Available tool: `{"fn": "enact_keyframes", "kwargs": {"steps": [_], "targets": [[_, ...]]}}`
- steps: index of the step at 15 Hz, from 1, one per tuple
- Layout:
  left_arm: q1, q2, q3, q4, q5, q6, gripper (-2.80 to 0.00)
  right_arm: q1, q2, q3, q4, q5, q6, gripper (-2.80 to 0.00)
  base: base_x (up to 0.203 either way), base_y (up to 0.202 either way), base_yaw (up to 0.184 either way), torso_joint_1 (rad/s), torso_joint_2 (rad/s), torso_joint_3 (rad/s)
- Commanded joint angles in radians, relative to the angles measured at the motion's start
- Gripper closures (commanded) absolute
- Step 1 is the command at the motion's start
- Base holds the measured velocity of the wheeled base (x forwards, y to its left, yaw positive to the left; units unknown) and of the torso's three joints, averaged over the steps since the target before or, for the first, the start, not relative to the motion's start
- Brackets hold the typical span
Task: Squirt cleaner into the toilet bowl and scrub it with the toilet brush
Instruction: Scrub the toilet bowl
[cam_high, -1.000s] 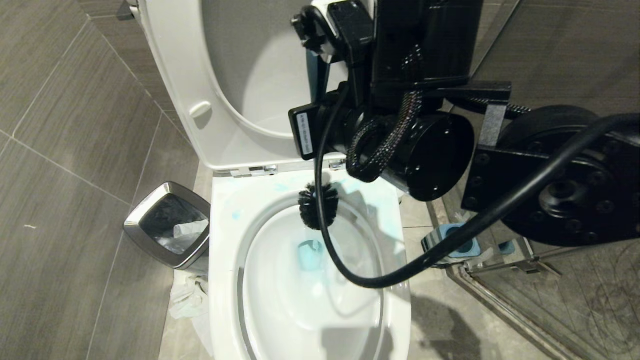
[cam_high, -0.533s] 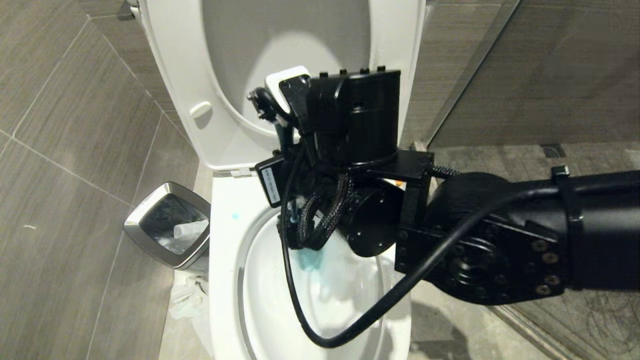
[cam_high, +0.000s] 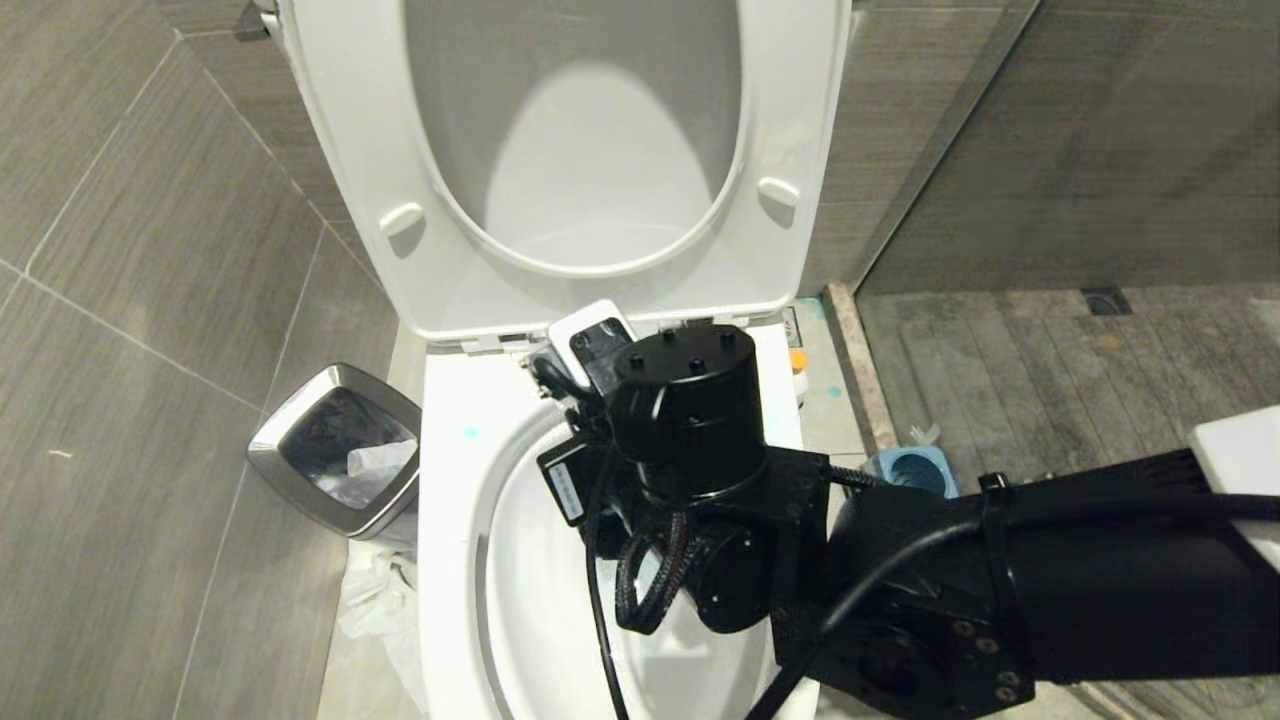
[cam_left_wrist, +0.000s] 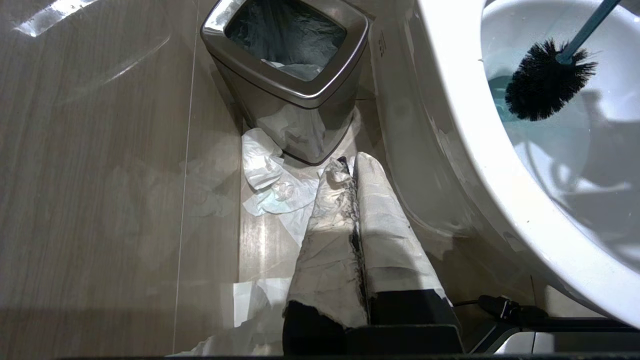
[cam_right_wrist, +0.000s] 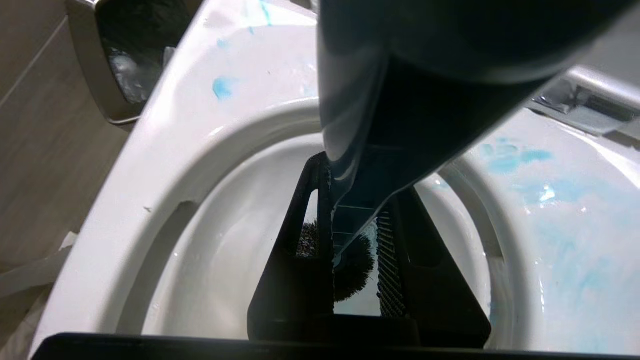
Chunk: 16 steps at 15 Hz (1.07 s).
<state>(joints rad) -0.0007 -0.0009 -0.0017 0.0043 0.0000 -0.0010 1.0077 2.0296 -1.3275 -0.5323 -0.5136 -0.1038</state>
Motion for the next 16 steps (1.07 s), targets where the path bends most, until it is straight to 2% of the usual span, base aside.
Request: {"fn": "enact_keyframes", "kwargs": {"steps": [1, 4, 8, 11, 14, 16], "targets": [[0.0, 0.001, 0.0, 0.0, 0.0, -0.001, 0.0, -0.019, -0.025, 0.064, -0.033, -0.003, 0.003, 0.0, 0.0, 0.0, 0.0, 0.0, 0.0, 0.0], [0.001, 0.001, 0.0, 0.0, 0.0, -0.001, 0.0, -0.026, 0.003, 0.134, -0.093, 0.001, 0.022, 0.0, 0.0, 0.0, 0.0, 0.0, 0.0, 0.0], [0.001, 0.001, 0.0, 0.0, 0.0, -0.001, 0.0, -0.068, 0.135, 0.124, -0.258, 0.006, 0.014, 0.0, 0.0, 0.0, 0.0, 0.0, 0.0, 0.0], [-0.001, 0.001, 0.0, 0.0, 0.0, -0.001, 0.0, -0.095, 0.136, 0.071, -0.267, 0.004, 0.011, 0.0, 0.0, 0.0, 0.0, 0.0, 0.0, 0.0], [0.001, 0.001, 0.0, 0.0, 0.0, -0.001, 0.0, -0.101, 0.111, 0.056, -0.268, 0.014, -0.051, 0.0, 0.0, 0.0, 0.0, 0.0, 0.0, 0.0], [0.001, 0.001, 0.0, 0.0, 0.0, -0.001, 0.0, -0.101, 0.14, 0.057, -0.269, 0.019, -0.051, 0.0, 0.0, 0.0, 0.0, 0.0, 0.0, 0.0]]}}
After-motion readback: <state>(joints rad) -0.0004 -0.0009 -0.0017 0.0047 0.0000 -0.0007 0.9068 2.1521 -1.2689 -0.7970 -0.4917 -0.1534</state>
